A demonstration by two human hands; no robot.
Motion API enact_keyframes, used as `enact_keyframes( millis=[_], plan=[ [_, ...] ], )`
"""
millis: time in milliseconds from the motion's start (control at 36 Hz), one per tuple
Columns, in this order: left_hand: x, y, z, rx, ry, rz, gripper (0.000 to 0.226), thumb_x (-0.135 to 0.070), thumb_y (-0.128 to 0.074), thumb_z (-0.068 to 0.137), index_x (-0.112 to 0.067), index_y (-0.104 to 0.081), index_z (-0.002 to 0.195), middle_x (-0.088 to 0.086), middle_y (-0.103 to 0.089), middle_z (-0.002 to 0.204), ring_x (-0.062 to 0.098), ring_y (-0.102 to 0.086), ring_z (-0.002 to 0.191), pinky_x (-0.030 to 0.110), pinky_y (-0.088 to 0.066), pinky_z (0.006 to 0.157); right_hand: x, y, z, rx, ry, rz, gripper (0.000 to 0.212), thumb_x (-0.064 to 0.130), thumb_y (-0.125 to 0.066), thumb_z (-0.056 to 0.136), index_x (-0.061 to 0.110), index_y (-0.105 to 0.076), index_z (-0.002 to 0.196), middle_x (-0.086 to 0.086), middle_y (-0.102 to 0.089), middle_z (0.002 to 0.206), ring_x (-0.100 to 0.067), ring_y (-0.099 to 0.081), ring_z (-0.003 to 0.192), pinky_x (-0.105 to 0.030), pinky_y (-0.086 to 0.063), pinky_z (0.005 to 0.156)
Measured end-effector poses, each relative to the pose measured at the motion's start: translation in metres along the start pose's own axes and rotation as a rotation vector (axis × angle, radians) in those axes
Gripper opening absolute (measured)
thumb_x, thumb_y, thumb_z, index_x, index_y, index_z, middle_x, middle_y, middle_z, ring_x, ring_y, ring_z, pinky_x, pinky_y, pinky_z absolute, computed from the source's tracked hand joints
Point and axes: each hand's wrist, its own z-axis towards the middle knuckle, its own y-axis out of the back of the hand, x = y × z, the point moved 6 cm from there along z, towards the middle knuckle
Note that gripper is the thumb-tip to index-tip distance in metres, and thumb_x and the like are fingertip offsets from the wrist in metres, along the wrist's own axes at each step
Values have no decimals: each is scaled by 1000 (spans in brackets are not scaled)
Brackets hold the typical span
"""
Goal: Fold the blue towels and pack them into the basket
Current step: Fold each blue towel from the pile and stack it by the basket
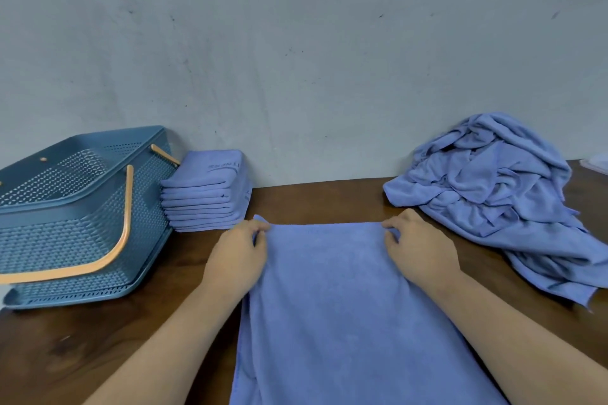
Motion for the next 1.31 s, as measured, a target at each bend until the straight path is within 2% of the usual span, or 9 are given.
enact_keyframes(
  millis=[139, 361, 444, 583, 722, 861, 972, 1111, 1306],
  plan=[
    [15, -21, -5, 67, -38, 134, 43, -16, -48, 105, -32, -63, 142, -12, -61, 144, 19, -50, 122, 37, -41, 110, -2, 0, 0, 1, -4, 11, 31, 33, -50, 106, 34, -68, 131, 17, -58, 128, -9, -62, 93, -29, -47, 66],
    [19, -22, -2, 75, -49, 59, 44, -13, -49, 105, -32, -63, 142, -11, -61, 143, 17, -49, 124, 37, -40, 114, 3, 13, 6, -112, 54, 194, 34, 23, -54, 102, 32, -71, 131, 19, -58, 116, -6, -58, 95, -34, -52, 73],
    [20, -18, -2, 75, 3, -22, 47, -9, -48, 104, -33, -63, 142, -6, -66, 127, 16, -57, 116, 25, -46, 95, 3, -2, 9, 1, 88, 76, 34, 26, -49, 102, 26, -72, 127, 17, -52, 112, -15, -51, 105, -34, -47, 78],
    [33, -15, 3, 50, 89, -183, 48, -9, -47, 106, -37, -60, 142, 1, -69, 114, 3, -60, 64, 12, -42, 56, 4, -8, 6, 35, 96, -110, 43, 30, -47, 106, 28, -60, 147, 8, -56, 133, -21, -47, 108, -40, -50, 86],
    [29, -20, 4, 102, 61, -141, 52, -12, -48, 107, -40, -54, 150, -9, -61, 92, 18, -56, 92, 23, -45, 73, 6, -8, 3, 20, 86, -186, 44, 35, -45, 106, 34, -59, 148, 10, -55, 136, -19, -48, 110, -41, -49, 88],
    [39, -4, 4, 90, 176, -419, 42, -14, -48, 106, -41, -53, 138, -13, -77, 116, 5, -68, 109, 28, -49, 100, 8, 5, -3, -33, 94, -204, 43, 38, -48, 105, 37, -58, 147, 10, -55, 140, -21, -50, 121, -42, -48, 93],
    [41, 10, 1, 118, 232, -489, 31, -24, -50, 109, -31, -55, 139, -9, -80, 97, 14, -66, 86, 35, -50, 94, 26, 16, -15, -61, 311, -29, 38, 34, -55, 104, 34, -63, 141, 12, -55, 138, -18, -53, 123, -44, -48, 94],
    [38, 11, -6, 179, 227, -329, 37, -38, -67, 101, -35, -51, 135, -11, -76, 98, 9, -68, 98, 28, -50, 89, 37, -10, -29, 251, 362, -23, 49, 51, -41, 109, 39, -44, 157, 11, -36, 166, -11, -32, 152, -39, -28, 124],
    [29, 4, -2, 165, 104, -114, 35, -33, -75, 95, -36, -62, 127, -13, -71, 97, 3, -63, 103, 23, -50, 86, 37, -13, -28, 304, 330, -66, 55, 57, -32, 110, 40, -35, 162, 12, -24, 172, -8, -19, 158, -36, -15, 129]
  ],
)
